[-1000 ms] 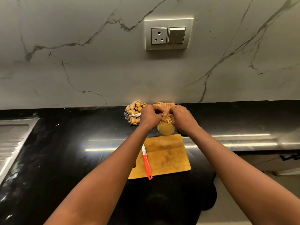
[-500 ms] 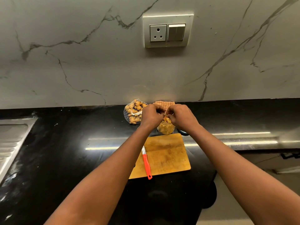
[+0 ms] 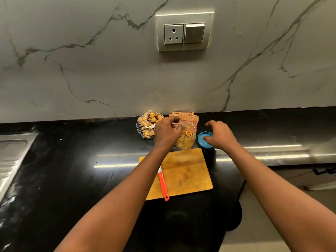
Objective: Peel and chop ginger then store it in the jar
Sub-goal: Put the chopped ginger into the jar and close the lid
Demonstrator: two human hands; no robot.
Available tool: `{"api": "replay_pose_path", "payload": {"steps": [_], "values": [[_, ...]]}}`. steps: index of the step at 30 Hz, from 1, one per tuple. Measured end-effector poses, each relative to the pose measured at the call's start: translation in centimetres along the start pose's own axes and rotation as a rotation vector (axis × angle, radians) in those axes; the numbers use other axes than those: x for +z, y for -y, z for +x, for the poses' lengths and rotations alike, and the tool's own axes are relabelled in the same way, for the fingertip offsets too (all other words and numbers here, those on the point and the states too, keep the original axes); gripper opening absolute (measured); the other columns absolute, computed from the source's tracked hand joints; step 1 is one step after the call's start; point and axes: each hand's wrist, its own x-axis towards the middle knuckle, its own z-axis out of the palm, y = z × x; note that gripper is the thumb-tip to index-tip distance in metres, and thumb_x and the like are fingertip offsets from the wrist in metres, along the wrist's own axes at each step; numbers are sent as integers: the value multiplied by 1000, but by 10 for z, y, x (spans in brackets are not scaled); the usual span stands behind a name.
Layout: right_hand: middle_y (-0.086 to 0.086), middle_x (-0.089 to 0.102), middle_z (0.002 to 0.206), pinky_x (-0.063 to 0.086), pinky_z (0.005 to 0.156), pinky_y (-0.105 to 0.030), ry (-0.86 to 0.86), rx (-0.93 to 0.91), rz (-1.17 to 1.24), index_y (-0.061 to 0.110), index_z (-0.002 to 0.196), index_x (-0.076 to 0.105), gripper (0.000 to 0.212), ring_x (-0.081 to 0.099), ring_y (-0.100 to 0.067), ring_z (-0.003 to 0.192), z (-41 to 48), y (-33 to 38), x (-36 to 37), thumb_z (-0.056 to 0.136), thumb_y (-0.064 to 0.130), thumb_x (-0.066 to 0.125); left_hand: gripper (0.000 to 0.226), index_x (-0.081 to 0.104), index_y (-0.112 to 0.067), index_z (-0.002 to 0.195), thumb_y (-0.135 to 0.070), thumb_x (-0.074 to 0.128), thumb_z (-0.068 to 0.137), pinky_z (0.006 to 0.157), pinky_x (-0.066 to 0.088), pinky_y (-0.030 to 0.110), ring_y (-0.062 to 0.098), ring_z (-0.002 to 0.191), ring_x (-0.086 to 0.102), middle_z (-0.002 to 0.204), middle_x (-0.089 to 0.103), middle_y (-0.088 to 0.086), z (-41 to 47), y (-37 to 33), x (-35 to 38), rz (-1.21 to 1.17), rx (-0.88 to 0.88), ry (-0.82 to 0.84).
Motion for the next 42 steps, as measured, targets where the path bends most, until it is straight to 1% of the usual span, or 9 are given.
{"api": "replay_pose_path", "payload": {"steps": [4, 8, 12, 18, 25, 29, 34, 39, 42], "values": [[-11, 47, 138, 46, 102, -44, 144, 55, -89, 21, 146, 39, 82, 46, -31, 127, 2, -5, 16, 78, 45, 78, 47, 64, -17, 122, -39, 73, 81, 72, 57, 31, 11, 87, 63, 106, 69, -1, -15, 15, 6, -22, 50, -55], [-12, 45, 139, 47, 102, -46, 172, 82, -88, 23, 147, 36, 87, 44, -33, 127, 7, -5, 28, 76, 52, 77, 60, 52, -17, 136, -35, 66, 81, 88, 55, 36, 13, 110, 58, 125, 62, 0, -29, 28, 11, -98, 23, 32], [-12, 46, 136, 49, 98, -44, 161, 76, -96, 22, 144, 39, 86, 46, -32, 125, 12, -5, 36, 75, 53, 79, 67, 48, -19, 139, -31, 63, 75, 95, 52, 39, 13, 119, 54, 131, 58, -1, -36, 38, 14, -115, -9, 103], [-12, 52, 128, 53, 91, -43, 63, 83, -56, 20, 137, 45, 79, 52, -31, 117, 13, -6, 37, 73, 49, 81, 72, 45, -20, 140, -25, 66, 72, 95, 51, 30, 5, 117, 51, 131, 57, -4, -39, 40, 14, -172, -3, 179], [-12, 51, 124, 48, 85, -33, -175, 93, 300, 20, 140, 45, 78, 53, -26, 111, 6, -1, 7, 76, 49, 79, 75, 44, -19, 140, -29, 68, 70, 94, 51, 31, 6, 112, 52, 127, 56, -5, -33, 35, 15, -171, -11, 196], [-7, 53, 120, 41, 82, -25, -317, -7, 452, 24, 134, 50, 68, 48, -16, 106, -1, 19, -10, 78, 51, 77, 83, 45, -21, 138, -48, 80, 69, 95, 49, 30, 10, 115, 53, 130, 56, -3, -28, 33, 18, -121, -11, 195], [-2, 58, 114, 55, 79, -31, -383, -169, 547, 23, 120, 47, 64, 58, -19, 103, -12, 55, -17, 74, 55, 79, 109, 40, -26, 141, -77, 74, 51, 97, 49, 36, 13, 120, 52, 135, 54, -3, -24, 27, 22, -99, -111, 215], [1, 56, 103, 58, 77, -36, -307, -269, 499, 23, 107, 41, 65, 59, -16, 94, -24, 70, -1, 68, 54, 82, 88, 49, -27, 132, -57, 84, 57, 87, 54, 41, 15, 107, 59, 121, 63, -5, -22, 31, 26, -109, -143, 209], [1, 55, 104, 58, 79, -37, -291, -277, 456, 25, 107, 40, 64, 58, -14, 95, -27, 67, 6, 68, 52, 82, 74, 53, -27, 127, -44, 87, 63, 84, 54, 36, 12, 101, 61, 115, 65, -8, -22, 30, 24, -131, -146, 210]]}}
